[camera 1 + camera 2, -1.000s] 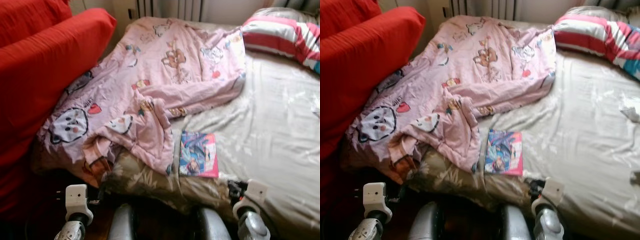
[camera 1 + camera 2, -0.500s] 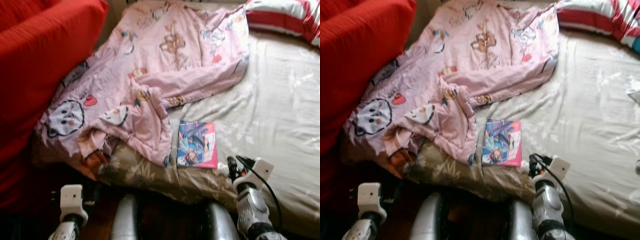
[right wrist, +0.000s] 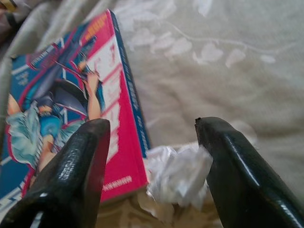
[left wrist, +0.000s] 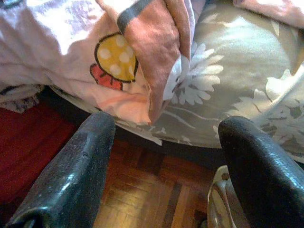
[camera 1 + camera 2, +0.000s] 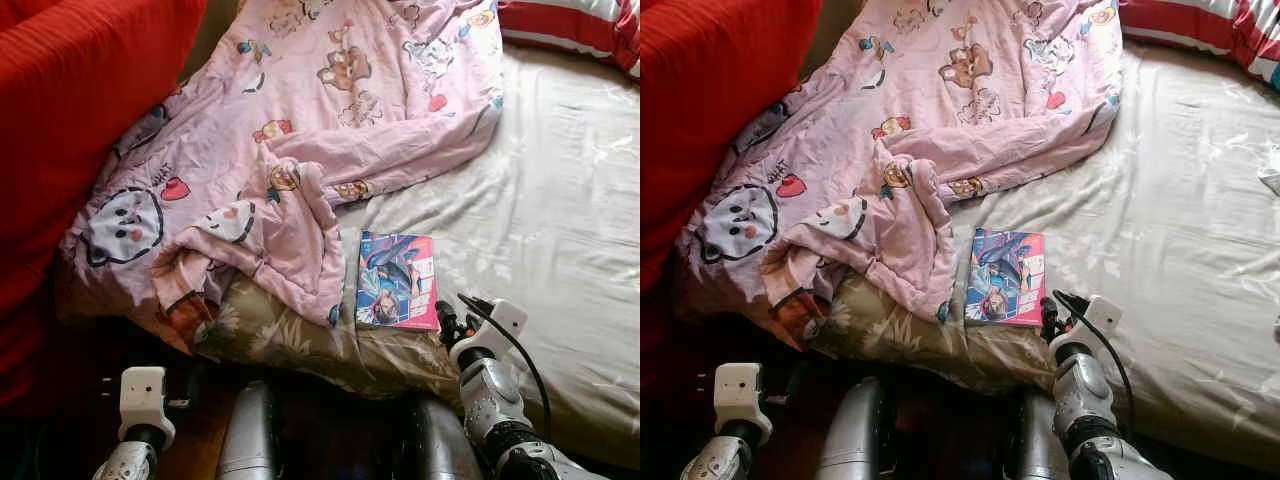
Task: Clean up the room
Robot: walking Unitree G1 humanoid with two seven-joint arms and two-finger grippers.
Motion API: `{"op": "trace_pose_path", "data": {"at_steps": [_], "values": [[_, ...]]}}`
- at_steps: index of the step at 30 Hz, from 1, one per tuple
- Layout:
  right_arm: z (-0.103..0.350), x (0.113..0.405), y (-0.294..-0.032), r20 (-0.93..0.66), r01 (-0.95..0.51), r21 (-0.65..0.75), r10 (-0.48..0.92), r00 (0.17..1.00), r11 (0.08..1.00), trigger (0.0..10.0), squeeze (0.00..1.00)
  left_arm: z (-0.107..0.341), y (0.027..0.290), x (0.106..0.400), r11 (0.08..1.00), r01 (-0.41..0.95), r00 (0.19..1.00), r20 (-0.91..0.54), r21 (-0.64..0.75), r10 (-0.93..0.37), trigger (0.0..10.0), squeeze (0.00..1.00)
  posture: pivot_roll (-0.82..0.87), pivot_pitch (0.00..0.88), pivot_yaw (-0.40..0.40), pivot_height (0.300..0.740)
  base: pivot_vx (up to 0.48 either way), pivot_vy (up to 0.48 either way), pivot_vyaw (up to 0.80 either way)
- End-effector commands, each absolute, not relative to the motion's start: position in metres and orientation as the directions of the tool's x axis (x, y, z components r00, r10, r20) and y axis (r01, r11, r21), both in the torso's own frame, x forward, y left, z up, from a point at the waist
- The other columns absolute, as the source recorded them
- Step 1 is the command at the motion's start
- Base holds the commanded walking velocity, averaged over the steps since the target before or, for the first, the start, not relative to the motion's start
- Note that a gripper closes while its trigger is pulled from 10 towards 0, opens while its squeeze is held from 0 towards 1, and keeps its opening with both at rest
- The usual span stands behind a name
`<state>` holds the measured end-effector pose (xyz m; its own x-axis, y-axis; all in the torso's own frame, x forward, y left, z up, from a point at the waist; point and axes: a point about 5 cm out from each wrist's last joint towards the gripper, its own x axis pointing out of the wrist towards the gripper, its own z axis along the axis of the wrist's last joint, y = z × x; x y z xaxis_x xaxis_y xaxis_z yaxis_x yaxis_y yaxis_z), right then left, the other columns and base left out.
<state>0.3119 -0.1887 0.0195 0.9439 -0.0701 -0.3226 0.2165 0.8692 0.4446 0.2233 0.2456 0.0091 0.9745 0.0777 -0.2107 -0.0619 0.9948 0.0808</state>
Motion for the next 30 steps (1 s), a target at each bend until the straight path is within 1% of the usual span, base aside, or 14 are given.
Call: {"op": "trace_pose_path", "data": {"at_steps": [1,15,16,17,18,19,30], "values": [[0.008,0.302,-0.187,-0.377,0.245,0.447,-0.068,0.924,0.860,10.0,0.00,0.001,0.251,0.213,0.993,-0.069,0.961,-0.259,0.097,0.092,10.0,0.00,0.15,0.257,0.068,0.589,0.000,0.000,0.00],[-0.004,0.293,-0.188,-0.442,0.256,0.410,-0.055,0.895,0.875,10.0,0.00,-0.003,0.252,0.208,0.992,-0.062,0.953,-0.288,0.111,0.092,10.0,0.00,0.15,0.256,0.071,0.589,0.000,0.000,0.00],[-0.004,0.292,-0.188,-0.443,0.258,0.411,-0.056,0.895,0.875,4.6,0.00,-0.004,0.252,0.208,0.992,-0.061,0.953,-0.290,0.112,0.091,10.0,0.00,0.15,0.256,0.071,0.589,0.000,0.000,0.00],[-0.004,0.292,-0.188,-0.444,0.259,0.411,-0.056,0.894,0.874,1.8,0.00,-0.004,0.252,0.208,0.992,-0.060,0.952,-0.291,0.113,0.091,10.0,0.00,0.15,0.256,0.071,0.589,0.000,0.000,0.00],[-0.004,0.292,-0.188,-0.445,0.260,0.411,-0.056,0.894,0.874,1.8,0.00,-0.004,0.252,0.208,0.992,-0.060,0.952,-0.292,0.113,0.091,10.0,0.00,0.15,0.256,0.071,0.589,0.000,0.000,0.00],[-0.005,0.292,-0.187,-0.446,0.257,0.410,-0.053,0.893,0.875,0.0,0.00,-0.004,0.251,0.208,0.992,-0.055,0.952,-0.294,0.116,0.087,10.0,0.00,0.14,0.257,0.070,0.589,0.000,0.000,0.00],[-0.004,0.293,-0.187,-0.449,0.248,0.407,-0.044,0.893,0.879,0.0,0.00,-0.004,0.250,0.210,0.991,-0.057,0.951,-0.296,0.121,0.091,10.0,0.00,0.14,0.254,0.062,0.589,0.000,0.000,0.00]]}}
